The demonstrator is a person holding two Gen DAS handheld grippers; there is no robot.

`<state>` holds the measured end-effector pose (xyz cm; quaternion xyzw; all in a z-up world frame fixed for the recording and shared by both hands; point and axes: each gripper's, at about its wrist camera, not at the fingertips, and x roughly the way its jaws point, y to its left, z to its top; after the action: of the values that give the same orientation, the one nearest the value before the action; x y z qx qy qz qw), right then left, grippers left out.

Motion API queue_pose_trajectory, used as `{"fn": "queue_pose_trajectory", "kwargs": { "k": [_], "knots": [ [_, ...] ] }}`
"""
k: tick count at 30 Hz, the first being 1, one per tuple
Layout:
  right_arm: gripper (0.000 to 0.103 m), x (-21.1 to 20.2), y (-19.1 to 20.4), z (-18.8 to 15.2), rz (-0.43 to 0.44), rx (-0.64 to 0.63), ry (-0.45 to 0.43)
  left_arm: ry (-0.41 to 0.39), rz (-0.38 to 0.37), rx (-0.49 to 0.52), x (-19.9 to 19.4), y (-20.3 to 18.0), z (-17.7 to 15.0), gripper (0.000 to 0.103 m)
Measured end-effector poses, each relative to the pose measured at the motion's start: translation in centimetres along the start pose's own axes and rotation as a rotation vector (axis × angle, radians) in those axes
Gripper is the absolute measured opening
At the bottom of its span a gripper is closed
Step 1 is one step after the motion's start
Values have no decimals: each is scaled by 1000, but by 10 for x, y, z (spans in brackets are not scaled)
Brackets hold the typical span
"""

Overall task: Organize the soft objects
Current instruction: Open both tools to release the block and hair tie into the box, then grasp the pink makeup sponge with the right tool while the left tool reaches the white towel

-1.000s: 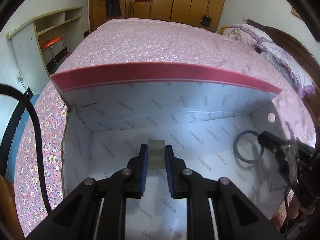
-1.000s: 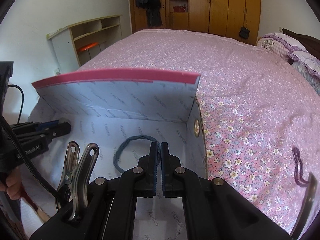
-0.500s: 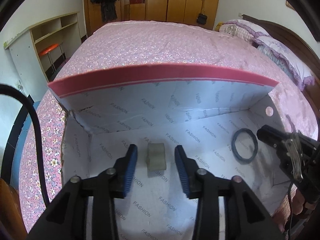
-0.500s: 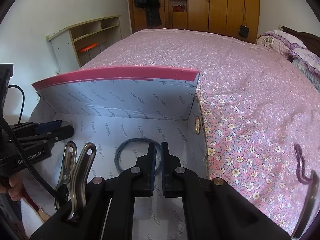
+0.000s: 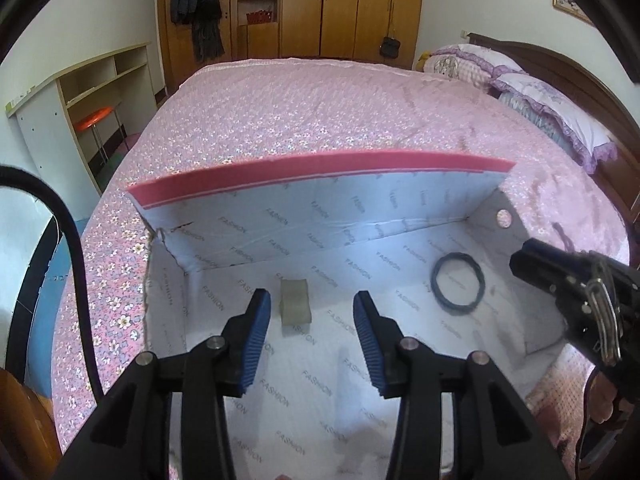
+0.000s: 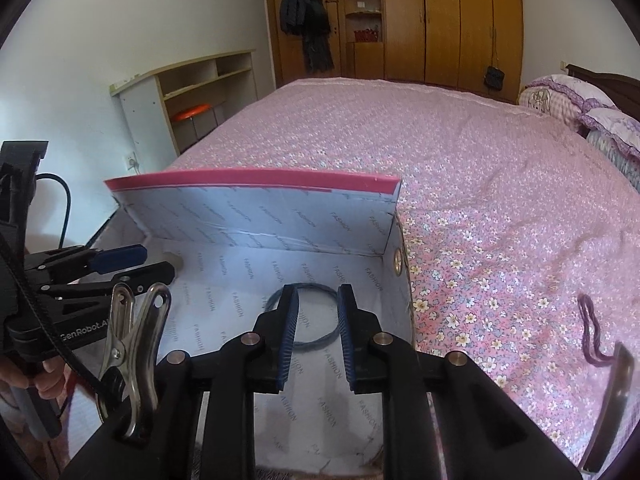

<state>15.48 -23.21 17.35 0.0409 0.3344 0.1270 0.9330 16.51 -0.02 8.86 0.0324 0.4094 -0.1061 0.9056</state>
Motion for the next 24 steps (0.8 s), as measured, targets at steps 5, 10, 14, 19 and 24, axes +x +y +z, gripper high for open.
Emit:
{"fn": "queue_pose_trajectory", "kwargs": {
  "k": [5, 10, 14, 19, 24],
  "knots": [
    [21, -11, 2, -2, 13, 3, -8, -18, -10, -6, -17, 1, -2, 48],
    [21, -23, 2, -7, 27, 14, -13, -27, -7, 0, -34, 0, -8, 48],
    [21, -36, 1, -12, 35, 30, -17, -32, -15, 5, -47, -1, -14, 48],
    [21, -51, -1, -21, 37, 43, -18, -38, -28, 2, -64, 0, -26, 48],
    [22, -66, 1, -32, 40, 45, -17, -39, -42, -8, -81, 0, -37, 48]
  ]
}}
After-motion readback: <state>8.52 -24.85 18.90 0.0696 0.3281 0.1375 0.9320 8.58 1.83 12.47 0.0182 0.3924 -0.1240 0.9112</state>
